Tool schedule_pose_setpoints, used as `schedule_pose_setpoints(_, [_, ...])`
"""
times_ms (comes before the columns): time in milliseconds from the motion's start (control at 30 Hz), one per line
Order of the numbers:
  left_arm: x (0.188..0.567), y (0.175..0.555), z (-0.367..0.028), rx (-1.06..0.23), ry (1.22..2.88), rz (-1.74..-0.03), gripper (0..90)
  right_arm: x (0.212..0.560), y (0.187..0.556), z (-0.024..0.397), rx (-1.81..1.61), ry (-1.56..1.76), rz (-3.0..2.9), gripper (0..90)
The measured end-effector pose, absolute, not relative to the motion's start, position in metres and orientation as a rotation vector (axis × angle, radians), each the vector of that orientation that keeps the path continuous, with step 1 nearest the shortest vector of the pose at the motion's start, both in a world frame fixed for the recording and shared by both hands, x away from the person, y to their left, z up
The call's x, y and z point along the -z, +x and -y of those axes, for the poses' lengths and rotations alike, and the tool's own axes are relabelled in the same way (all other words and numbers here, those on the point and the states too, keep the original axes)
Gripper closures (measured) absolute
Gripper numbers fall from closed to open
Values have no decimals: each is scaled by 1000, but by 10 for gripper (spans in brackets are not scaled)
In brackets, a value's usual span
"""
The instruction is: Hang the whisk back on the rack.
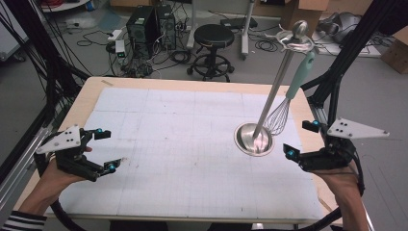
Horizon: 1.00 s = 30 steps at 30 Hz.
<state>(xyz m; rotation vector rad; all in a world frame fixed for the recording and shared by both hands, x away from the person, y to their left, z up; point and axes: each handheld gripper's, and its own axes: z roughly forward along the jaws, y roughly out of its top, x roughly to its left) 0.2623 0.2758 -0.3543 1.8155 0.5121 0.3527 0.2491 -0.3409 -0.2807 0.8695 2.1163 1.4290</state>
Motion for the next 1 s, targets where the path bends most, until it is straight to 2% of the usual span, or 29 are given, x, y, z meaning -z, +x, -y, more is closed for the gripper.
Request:
schedule_pose_setpoints(567, [377,252,-284,-379,1752,-539,17,357,243,323,-1505,866,-1992,4])
schedule_pose_setpoints(1000, [380,251,-284,-381,1744,-532,17,375,242,320,-1496,905,-1993,4])
